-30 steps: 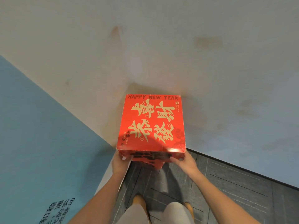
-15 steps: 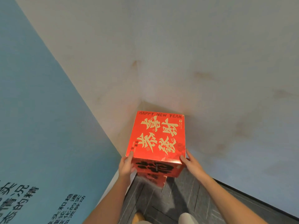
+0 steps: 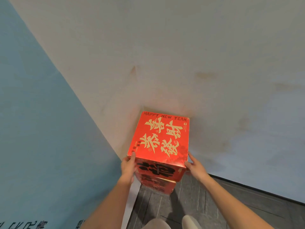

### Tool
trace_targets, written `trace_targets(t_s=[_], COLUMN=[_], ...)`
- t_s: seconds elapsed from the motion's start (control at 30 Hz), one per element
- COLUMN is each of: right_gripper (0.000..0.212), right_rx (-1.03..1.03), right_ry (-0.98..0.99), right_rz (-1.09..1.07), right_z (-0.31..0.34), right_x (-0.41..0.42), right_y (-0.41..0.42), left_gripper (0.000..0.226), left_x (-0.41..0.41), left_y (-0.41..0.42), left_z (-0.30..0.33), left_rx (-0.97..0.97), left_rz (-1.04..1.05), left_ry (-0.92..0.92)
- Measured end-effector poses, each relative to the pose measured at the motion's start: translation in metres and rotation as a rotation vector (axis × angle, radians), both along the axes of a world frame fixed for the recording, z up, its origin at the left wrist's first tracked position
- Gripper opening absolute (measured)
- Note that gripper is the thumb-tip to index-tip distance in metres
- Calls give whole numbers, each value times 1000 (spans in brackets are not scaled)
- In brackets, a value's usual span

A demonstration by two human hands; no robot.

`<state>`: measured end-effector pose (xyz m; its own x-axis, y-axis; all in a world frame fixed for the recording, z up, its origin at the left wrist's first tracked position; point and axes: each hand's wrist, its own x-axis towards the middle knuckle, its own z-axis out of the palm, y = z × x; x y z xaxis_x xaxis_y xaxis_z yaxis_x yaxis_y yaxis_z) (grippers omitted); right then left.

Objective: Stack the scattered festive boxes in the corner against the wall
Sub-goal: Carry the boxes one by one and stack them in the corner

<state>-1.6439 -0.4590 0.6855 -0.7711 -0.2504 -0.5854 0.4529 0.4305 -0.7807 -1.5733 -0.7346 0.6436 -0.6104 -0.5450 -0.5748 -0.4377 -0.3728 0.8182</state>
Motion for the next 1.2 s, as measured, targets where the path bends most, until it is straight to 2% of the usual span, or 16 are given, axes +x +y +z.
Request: trace_targets(t_s=[0.27, 0.47, 0.67, 0.8, 0.9, 1.07, 1.13, 1.2], right_gripper=[60, 62, 61, 59, 59, 55, 56, 57], right_rx=[-46, -29, -33, -30, 37, 293, 370, 401], right_ry=[-2, -25, -42, -31, 5, 185, 263, 324], right_rz=[-61, -70, -64, -52, -12, 208, 249, 276], right_z=[1, -5, -7, -8, -11, 5, 12, 15], right_x=[7, 8, 7, 6, 7, 4, -2, -10], right_y=[-18, -20, -15, -13, -12, -16, -19, -20], left_gripper=[39, 37, 72, 75, 73, 76, 71, 56], left_x=[-7, -12, -5, -1, 2, 1, 3, 6], left_y=[-21, -27, -41, -42, -39, -37, -31, -21], left_z=[-11, -15, -49, -57, -48, -35, -13, 12], left_rx=[12, -6, -20, -38, -62, -136, -201, -271], left_rz=[-1, -1, -20, -2, -19, -91, -129, -165], left_ry=[-23, -64, -139, -167, -179, -204, -231, -239])
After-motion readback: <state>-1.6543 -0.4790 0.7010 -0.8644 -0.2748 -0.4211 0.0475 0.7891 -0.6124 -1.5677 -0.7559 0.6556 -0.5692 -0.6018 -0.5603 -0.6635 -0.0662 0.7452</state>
